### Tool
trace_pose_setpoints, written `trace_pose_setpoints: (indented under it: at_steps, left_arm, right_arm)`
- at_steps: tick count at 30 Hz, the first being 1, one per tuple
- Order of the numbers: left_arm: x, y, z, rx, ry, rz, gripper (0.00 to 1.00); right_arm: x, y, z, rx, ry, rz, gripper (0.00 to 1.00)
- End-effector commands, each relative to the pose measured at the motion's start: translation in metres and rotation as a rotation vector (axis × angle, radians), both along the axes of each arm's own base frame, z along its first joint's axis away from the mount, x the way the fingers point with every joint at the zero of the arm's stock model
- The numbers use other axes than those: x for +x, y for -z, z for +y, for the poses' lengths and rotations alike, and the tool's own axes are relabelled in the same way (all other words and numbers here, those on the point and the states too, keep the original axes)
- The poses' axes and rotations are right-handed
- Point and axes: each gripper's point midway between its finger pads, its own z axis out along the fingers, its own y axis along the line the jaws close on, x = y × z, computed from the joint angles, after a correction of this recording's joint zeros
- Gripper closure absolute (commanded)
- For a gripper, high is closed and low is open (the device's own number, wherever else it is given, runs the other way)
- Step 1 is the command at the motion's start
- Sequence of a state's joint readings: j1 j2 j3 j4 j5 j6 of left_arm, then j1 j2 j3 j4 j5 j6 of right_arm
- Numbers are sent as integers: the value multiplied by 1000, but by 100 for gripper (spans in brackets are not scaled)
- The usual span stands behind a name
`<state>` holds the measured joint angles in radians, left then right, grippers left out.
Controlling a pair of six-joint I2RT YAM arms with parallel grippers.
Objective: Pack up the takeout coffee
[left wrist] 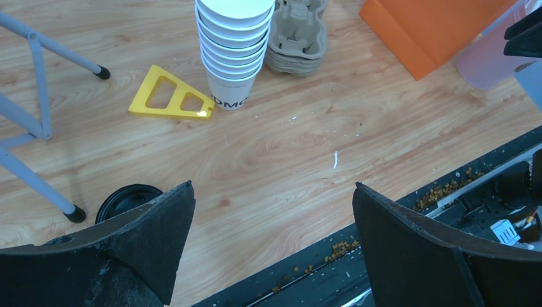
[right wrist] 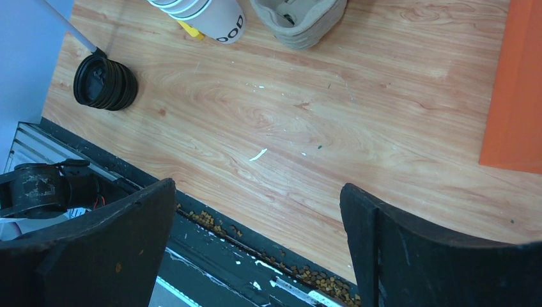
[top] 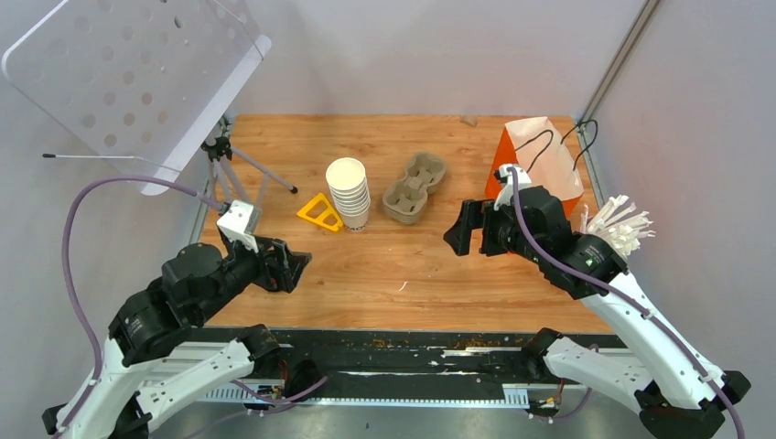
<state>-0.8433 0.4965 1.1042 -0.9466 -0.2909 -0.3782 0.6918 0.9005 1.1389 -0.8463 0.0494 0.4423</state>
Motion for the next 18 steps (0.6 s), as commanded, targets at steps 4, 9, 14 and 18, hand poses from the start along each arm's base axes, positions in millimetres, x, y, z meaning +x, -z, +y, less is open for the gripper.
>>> trace_pose_setpoints:
  at_steps: [4,9,14,18]
  left_arm:
    - [9,-8,-7,29,8,-20,0]
    - [21,-1,-25,95,41,12,2]
    - [35,20,-70,177,187,75,11]
    - [59,26,-93,249,202,93,15]
  right_arm:
    - [1,-3,-3,0,9,-30,0]
    - [-1,-5,-11,-1,33,-45,0]
    - [-6,-16,-9,47,14,-81,1]
    - [-15,-22,0,75,-64,-85,2]
